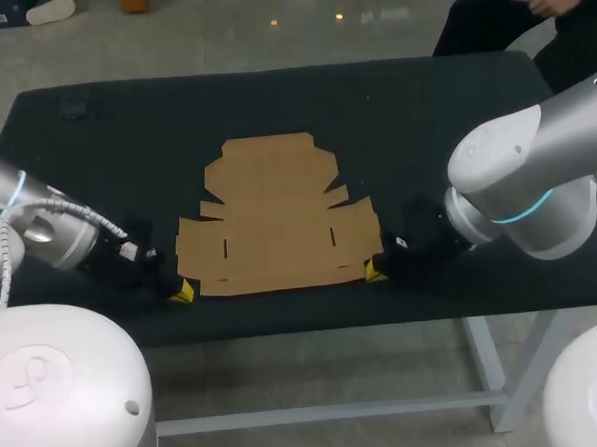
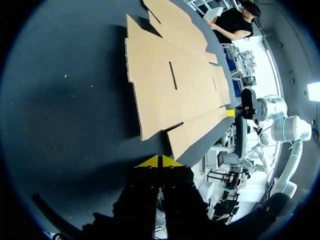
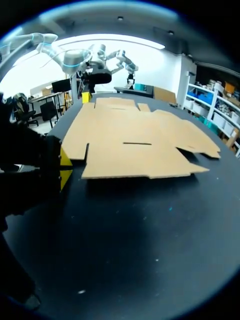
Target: Assemble the packaging by folding the flat box into shape, placing the metal phone stand inside, and closing the box properly
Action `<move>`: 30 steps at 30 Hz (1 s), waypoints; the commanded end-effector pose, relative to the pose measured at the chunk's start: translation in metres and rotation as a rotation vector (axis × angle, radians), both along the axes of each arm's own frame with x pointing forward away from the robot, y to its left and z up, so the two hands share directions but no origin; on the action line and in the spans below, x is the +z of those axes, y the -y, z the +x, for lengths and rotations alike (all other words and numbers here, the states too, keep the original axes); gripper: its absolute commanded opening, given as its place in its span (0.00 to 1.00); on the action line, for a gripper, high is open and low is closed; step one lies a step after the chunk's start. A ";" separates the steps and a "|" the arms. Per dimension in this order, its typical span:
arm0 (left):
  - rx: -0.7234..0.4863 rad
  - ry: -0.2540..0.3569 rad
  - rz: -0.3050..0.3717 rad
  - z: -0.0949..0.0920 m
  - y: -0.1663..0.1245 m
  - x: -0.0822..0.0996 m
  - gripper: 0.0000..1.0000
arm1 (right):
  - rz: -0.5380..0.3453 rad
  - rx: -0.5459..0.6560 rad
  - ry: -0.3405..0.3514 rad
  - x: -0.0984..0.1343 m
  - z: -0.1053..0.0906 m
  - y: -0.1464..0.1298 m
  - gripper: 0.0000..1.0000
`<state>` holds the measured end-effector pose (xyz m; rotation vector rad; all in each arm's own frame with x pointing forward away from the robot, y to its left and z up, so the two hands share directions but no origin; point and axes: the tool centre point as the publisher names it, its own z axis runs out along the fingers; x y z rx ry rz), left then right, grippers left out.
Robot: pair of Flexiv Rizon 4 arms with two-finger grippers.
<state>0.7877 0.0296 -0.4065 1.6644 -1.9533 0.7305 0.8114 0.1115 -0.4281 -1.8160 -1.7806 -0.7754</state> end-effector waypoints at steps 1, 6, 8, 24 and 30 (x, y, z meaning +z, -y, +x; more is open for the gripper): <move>-0.010 -0.011 0.001 0.004 0.001 -0.001 0.00 | 0.020 0.009 0.005 0.001 0.001 0.000 0.00; -0.016 -0.017 -0.001 0.006 0.002 -0.003 0.00 | 0.026 0.019 0.013 0.005 0.000 -0.004 0.00; -0.018 -0.020 -0.002 0.006 0.002 -0.003 0.00 | 0.028 0.022 0.015 0.005 0.000 -0.006 0.00; -0.027 -0.034 -0.006 0.008 0.005 -0.005 0.00 | 0.040 0.023 0.016 0.006 -0.001 -0.009 0.00; -0.061 -0.026 -0.007 0.008 0.013 -0.003 0.00 | 0.043 0.021 0.015 0.006 0.000 -0.010 0.00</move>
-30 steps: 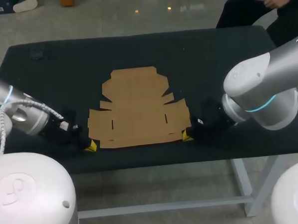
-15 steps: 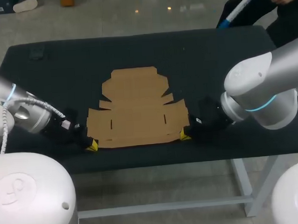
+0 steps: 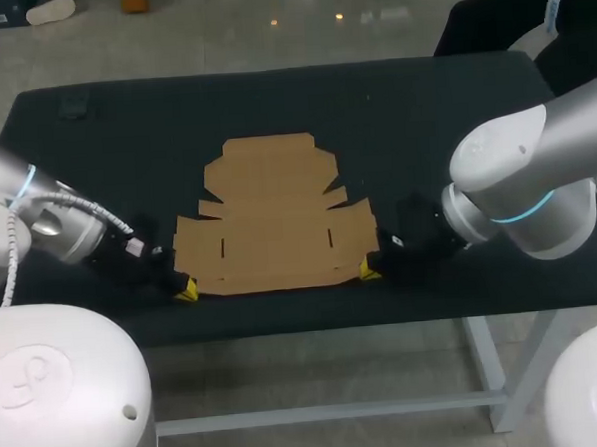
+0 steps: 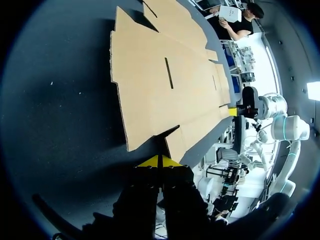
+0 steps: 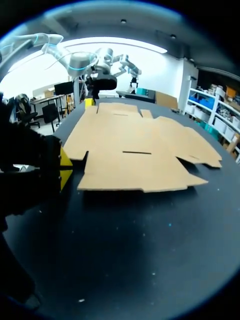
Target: Assemble the packaging by folding the flat box into shape, placing the metal phone stand inside, and closing the box properly
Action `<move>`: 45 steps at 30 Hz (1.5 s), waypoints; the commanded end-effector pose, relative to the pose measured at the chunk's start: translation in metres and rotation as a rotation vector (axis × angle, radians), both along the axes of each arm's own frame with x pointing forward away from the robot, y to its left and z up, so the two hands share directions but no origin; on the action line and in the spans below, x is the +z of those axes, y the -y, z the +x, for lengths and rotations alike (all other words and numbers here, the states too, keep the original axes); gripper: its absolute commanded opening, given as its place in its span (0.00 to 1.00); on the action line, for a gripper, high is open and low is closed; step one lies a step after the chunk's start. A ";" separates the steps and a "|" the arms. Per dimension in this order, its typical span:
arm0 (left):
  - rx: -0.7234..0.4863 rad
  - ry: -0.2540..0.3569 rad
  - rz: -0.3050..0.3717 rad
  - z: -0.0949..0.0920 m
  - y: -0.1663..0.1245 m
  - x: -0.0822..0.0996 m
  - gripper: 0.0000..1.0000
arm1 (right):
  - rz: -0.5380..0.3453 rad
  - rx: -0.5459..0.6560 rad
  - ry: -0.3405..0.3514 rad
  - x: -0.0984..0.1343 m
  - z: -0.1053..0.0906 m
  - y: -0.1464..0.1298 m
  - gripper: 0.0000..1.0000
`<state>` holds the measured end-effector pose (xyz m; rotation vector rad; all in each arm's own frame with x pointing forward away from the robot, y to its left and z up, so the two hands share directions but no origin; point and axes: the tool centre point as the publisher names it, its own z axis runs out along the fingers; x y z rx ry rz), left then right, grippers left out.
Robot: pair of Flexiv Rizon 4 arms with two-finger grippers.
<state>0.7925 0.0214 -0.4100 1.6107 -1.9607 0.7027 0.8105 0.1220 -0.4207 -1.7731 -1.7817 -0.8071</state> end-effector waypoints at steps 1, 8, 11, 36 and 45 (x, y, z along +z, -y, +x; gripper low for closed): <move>-0.024 -0.002 0.006 0.004 0.007 0.001 0.00 | 0.011 0.000 0.000 -0.001 0.001 0.000 0.00; -0.052 0.021 0.034 0.006 0.016 0.009 0.00 | 0.010 -0.009 0.010 0.004 0.002 0.003 0.00; -0.050 0.032 0.062 0.005 0.021 0.011 0.00 | 0.014 -0.014 0.014 0.006 0.002 0.003 0.00; -0.073 0.071 0.135 0.001 0.039 0.012 0.00 | 0.012 -0.001 0.019 0.013 0.012 -0.012 0.00; -0.051 0.096 0.202 0.001 0.043 0.015 0.00 | -0.021 0.009 0.021 0.017 0.011 -0.018 0.00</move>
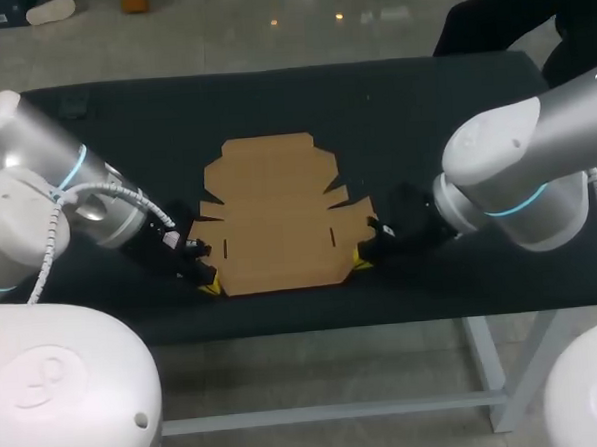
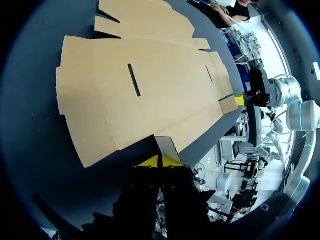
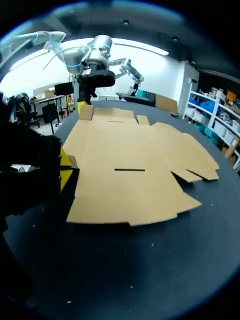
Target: Assemble the packaging by folding the flat box into shape, placing the metal phone stand inside, and closing the box properly
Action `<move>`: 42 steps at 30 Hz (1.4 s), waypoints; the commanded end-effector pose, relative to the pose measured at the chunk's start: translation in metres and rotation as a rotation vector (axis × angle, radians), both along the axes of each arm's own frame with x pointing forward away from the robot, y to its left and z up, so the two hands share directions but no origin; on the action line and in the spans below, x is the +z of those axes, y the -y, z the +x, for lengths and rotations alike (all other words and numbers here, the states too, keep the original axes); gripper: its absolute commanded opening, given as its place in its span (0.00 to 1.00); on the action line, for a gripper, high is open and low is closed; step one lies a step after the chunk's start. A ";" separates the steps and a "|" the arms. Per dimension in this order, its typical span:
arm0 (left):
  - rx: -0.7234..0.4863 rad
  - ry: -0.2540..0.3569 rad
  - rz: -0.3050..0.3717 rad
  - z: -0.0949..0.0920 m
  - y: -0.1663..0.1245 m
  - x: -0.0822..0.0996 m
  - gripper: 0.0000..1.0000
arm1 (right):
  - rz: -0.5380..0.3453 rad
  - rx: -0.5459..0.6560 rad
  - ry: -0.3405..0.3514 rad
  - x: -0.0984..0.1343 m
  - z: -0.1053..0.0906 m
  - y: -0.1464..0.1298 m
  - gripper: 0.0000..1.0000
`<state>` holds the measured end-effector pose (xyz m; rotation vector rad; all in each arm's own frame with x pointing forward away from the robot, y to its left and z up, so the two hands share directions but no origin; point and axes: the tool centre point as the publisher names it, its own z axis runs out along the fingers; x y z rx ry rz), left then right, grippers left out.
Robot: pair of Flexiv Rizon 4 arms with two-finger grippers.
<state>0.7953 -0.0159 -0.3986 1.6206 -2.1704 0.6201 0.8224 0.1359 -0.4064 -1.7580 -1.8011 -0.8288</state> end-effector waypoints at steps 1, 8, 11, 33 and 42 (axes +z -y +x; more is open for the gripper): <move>0.016 0.013 0.050 -0.002 0.006 0.004 0.00 | -0.027 0.001 -0.001 0.003 -0.001 -0.004 0.00; 0.010 0.039 0.097 -0.001 0.013 0.009 0.00 | -0.044 0.008 -0.010 0.003 0.000 -0.007 0.00; -0.001 0.049 0.106 -0.002 0.017 0.012 0.00 | -0.051 0.012 -0.013 0.003 0.000 -0.008 0.00; -0.012 0.065 0.131 0.000 0.026 0.013 0.00 | -0.094 0.059 -0.029 0.001 -0.001 -0.018 0.00; -0.029 0.061 0.121 0.001 0.030 0.011 0.00 | -0.122 0.087 -0.038 0.000 -0.001 -0.022 0.00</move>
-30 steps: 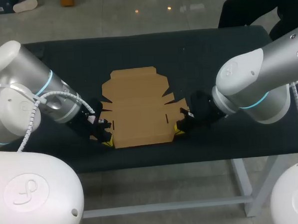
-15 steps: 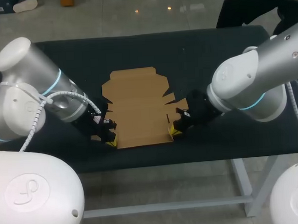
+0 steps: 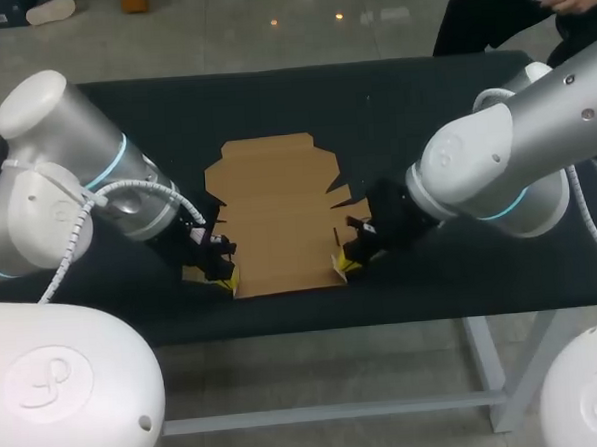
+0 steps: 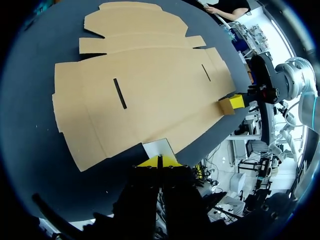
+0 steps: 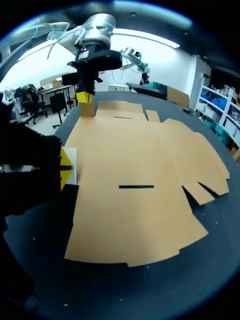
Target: Assemble the packaging by folding the flat box into shape, placing the metal phone stand inside, and closing the box properly
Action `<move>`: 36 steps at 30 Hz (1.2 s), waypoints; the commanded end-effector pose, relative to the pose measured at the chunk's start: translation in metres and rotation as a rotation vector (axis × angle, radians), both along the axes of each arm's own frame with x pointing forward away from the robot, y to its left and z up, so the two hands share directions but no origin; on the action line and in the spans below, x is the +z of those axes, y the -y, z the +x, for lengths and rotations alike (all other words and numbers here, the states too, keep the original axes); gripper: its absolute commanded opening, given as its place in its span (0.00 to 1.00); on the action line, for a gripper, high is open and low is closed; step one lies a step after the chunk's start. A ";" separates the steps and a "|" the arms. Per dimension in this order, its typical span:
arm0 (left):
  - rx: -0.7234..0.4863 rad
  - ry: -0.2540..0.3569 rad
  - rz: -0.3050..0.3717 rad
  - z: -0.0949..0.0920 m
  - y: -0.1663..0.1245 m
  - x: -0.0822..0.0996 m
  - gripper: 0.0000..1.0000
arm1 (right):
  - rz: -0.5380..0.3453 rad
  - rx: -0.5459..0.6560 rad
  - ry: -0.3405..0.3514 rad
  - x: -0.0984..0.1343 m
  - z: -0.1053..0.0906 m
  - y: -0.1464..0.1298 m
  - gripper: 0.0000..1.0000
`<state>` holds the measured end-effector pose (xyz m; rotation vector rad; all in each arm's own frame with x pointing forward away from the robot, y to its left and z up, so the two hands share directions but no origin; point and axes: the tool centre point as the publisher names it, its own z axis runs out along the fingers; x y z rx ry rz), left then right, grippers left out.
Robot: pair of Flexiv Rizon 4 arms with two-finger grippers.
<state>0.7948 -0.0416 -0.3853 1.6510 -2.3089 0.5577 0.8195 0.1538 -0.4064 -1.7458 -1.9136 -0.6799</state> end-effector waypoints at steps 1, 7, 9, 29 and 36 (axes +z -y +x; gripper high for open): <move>-0.007 -0.006 0.003 0.002 0.005 -0.003 0.00 | -0.016 0.012 -0.008 0.000 0.002 -0.005 0.00; -0.027 -0.003 -0.011 0.001 0.011 -0.006 0.00 | -0.047 0.031 -0.016 -0.003 0.000 -0.009 0.00; -0.028 -0.001 -0.009 0.000 0.013 -0.008 0.00 | -0.055 0.036 -0.017 -0.004 0.000 -0.010 0.00; 0.086 0.060 0.066 0.000 0.028 -0.022 0.00 | -0.161 0.053 -0.019 -0.016 -0.008 -0.016 0.00; 0.139 0.077 0.100 0.006 0.029 -0.034 0.00 | -0.198 0.047 -0.026 -0.023 -0.010 -0.017 0.00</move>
